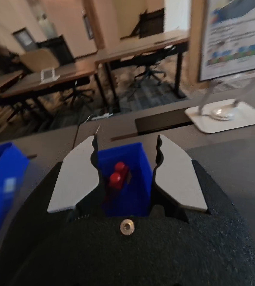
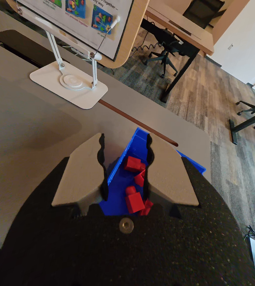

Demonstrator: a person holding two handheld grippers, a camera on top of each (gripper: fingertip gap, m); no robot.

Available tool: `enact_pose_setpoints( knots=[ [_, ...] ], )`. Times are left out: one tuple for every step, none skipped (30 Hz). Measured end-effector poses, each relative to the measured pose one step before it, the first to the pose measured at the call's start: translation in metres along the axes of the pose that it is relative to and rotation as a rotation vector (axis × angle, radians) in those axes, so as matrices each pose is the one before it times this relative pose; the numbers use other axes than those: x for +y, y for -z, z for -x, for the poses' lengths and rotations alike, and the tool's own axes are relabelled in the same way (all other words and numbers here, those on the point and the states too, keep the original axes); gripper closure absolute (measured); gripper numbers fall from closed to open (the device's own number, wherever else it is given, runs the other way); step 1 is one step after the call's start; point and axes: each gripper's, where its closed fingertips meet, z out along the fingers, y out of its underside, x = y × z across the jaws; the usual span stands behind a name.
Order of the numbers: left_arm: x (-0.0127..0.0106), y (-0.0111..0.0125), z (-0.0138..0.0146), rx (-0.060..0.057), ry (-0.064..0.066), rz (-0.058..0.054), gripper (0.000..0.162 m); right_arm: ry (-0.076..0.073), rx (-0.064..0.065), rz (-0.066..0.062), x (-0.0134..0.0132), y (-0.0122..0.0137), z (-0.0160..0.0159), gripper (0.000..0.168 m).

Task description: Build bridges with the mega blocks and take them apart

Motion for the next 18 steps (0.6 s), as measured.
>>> enact_pose_setpoints(
  knots=[
    [0.01417,-0.00266,0.01452,-0.0396,0.022,0.0402,0.089,0.0037,0.0003,0.0091,0.00124,-0.00065,0.00031,0.116],
    [0.0143,-0.00356,0.01282,-0.033,0.0186,0.0432,0.089,0.0042,0.0029,0.0069,0.00089,-0.00059,0.00005,0.116],
    [0.01436,-0.00423,0.0112,-0.0276,0.015,0.0464,0.09,0.0028,0.0033,0.0034,0.00022,-0.00027,-0.00012,0.116],
    [0.0131,-0.00453,0.01046,-0.0298,0.0123,0.0441,0.09,0.0005,0.0008,-0.0008,-0.00046,-0.00004,0.00017,0.116],
    [0.01092,-0.00488,0.0097,-0.0313,0.0095,0.0343,0.09,0.0002,-0.0028,-0.0035,-0.00086,0.00003,0.00085,0.116],
    [0.00907,-0.00488,0.00675,-0.019,0.0077,0.0282,0.092,0.0013,-0.0043,-0.0044,-0.00099,0.00001,0.00105,0.116],
    [0.00806,-0.00467,0.0029,-0.0002,0.0089,0.0298,0.093,0.0015,-0.0031,-0.004,-0.00093,-0.00001,0.00079,0.116],
    [0.00714,-0.00423,0.00116,0.006,0.0079,0.0314,0.093,0.0011,-0.0013,-0.0022,-0.00075,0.00003,0.00063,0.116],
    [0.00584,-0.00384,0.00086,0.0019,0.0024,0.028,0.093,0.0015,-0.0014,0.0,-0.00018,-0.00008,0.00045,0.116],
    [0.00479,-0.00368,0.00134,-0.0048,-0.0044,0.0235,0.093,0.002,-0.0021,0.0012,0.00003,-0.00024,0.00064,0.116],
    [0.00422,-0.00379,0.00157,-0.0095,-0.009,0.0231,0.093,0.002,-0.0014,0.0017,0.00016,-0.00017,0.00042,0.116],
    [0.00419,-0.00396,0.00073,-0.0069,-0.0112,0.0256,0.094,0.0014,-0.0013,0.0011,-0.00003,-0.0001,0.00027,0.116],
    [0.00427,-0.00419,0.00007,-0.0025,-0.013,0.0295,0.096,0.0011,-0.0023,-0.0007,-0.00017,0.00002,0.00053,0.116],
    [0.0043,-0.00451,0.00072,-0.0058,-0.0163,0.0323,0.097,0.0005,-0.0022,-0.0019,-0.00024,0.00016,0.00032,0.116],
    [0.00396,-0.0046,0.00172,-0.0106,-0.0173,0.0309,0.098,0.0,-0.0009,-0.0026,-0.00043,0.00052,0.00007,0.116],
    [0.0037,-0.00464,0.00185,-0.0081,-0.0147,0.0297,0.1,-0.0014,-0.0006,-0.0037,-0.00045,0.0005,-0.00012,0.116],
    [0.00397,-0.00452,0.0019,-0.0058,-0.0118,0.0301,0.101,-0.002,-0.0017,-0.0043,-0.00036,0.00063,-0.00012,0.116],
    [0.00383,-0.00447,0.00265,-0.0083,-0.0114,0.0273,0.101,-0.0024,-0.0013,-0.0042,-0.00034,0.0006,-0.00023,0.116]
  ],
)
